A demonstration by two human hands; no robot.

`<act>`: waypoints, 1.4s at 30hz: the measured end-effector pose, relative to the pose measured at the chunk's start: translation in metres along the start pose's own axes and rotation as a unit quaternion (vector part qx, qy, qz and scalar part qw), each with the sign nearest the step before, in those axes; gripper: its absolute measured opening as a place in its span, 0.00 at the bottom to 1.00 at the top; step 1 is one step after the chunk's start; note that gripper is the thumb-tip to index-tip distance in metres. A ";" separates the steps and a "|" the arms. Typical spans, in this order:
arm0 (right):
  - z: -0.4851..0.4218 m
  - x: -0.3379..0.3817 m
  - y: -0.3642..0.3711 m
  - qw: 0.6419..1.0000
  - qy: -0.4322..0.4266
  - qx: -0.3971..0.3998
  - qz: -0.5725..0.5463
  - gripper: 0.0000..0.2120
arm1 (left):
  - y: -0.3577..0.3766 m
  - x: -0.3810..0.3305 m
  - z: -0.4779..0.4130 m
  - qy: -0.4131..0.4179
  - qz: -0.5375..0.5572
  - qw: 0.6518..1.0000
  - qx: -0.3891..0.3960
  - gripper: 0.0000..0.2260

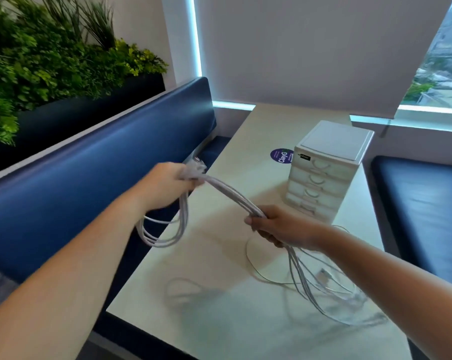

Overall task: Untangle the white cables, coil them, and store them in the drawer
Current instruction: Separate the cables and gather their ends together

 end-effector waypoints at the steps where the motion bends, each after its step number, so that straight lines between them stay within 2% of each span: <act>1: 0.008 -0.012 0.001 1.000 0.003 -0.005 0.002 0.12 | -0.010 0.001 -0.002 -0.004 -0.012 1.000 -0.025 0.10; 4: 0.035 -0.052 0.015 0.997 0.053 0.021 0.048 0.14 | -0.028 0.005 -0.007 -0.013 -0.002 0.996 -0.091 0.11; 6: 0.050 -0.075 0.030 0.993 0.095 0.051 0.052 0.16 | -0.026 0.006 -0.006 -0.027 -0.016 0.995 -0.091 0.11; 9: 0.061 -0.095 0.046 0.984 0.132 0.102 0.060 0.20 | -0.002 0.014 -0.006 -0.042 -0.023 0.998 -0.027 0.13; 13: 0.074 -0.126 0.055 0.963 0.230 0.141 -0.008 0.35 | 0.032 0.037 0.000 -0.090 -0.120 0.979 0.141 0.13; 15: 0.080 -0.145 0.064 0.942 0.275 0.186 0.047 0.35 | 0.040 0.049 0.006 -0.122 -0.141 0.964 0.192 0.13; 17: 0.084 -0.157 0.072 0.912 0.306 0.237 0.137 0.33 | 0.043 0.058 0.008 -0.136 -0.139 0.962 0.194 0.15; 18: 0.084 -0.159 0.075 0.901 0.302 0.250 0.187 0.32 | 0.043 0.060 0.006 -0.132 -0.141 0.964 0.181 0.15; 20: 0.079 -0.155 0.075 0.879 0.237 0.248 0.332 0.32 | 0.043 0.060 0.001 -0.117 -0.144 0.972 0.141 0.16; 22: 0.069 -0.146 0.070 0.844 0.161 0.206 0.468 0.31 | 0.043 0.059 -0.007 -0.102 -0.143 0.979 0.101 0.19; 25: 0.056 -0.139 0.061 0.818 0.101 0.181 0.536 0.33 | 0.044 0.051 -0.013 -0.076 -0.144 0.985 0.052 0.18; 27: 0.045 -0.136 0.046 0.828 0.104 0.146 0.531 0.30 | 0.045 0.044 -0.016 -0.060 -0.141 0.988 0.026 0.18; 30: 0.029 -0.134 0.011 0.865 0.106 0.030 0.490 0.21 | 0.048 0.037 -0.020 -0.046 -0.122 0.991 0.009 0.18; 33: 0.014 -0.137 -0.024 0.871 0.091 -0.087 0.475 0.14 | 0.052 0.033 -0.028 -0.036 -0.093 0.995 0.004 0.16; 36: 0.002 -0.148 -0.057 0.887 0.103 -0.177 0.415 0.08 | 0.056 0.026 -0.034 -0.021 -0.046 0.998 -0.022 0.13; 42: -0.019 -0.170 -0.082 0.885 0.144 -0.194 0.398 0.10 | 0.065 0.025 -0.050 -0.017 0.003 0.998 -0.060 0.10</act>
Point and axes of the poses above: each hand's wrist, its own z-axis away from the middle knuckle, its own y-axis out of the palm, x = y × z, the point moved 5 cm from there along -z, towards the middle knuckle, and after that the axes turned 1 degree about x, right-handed, at the moved point
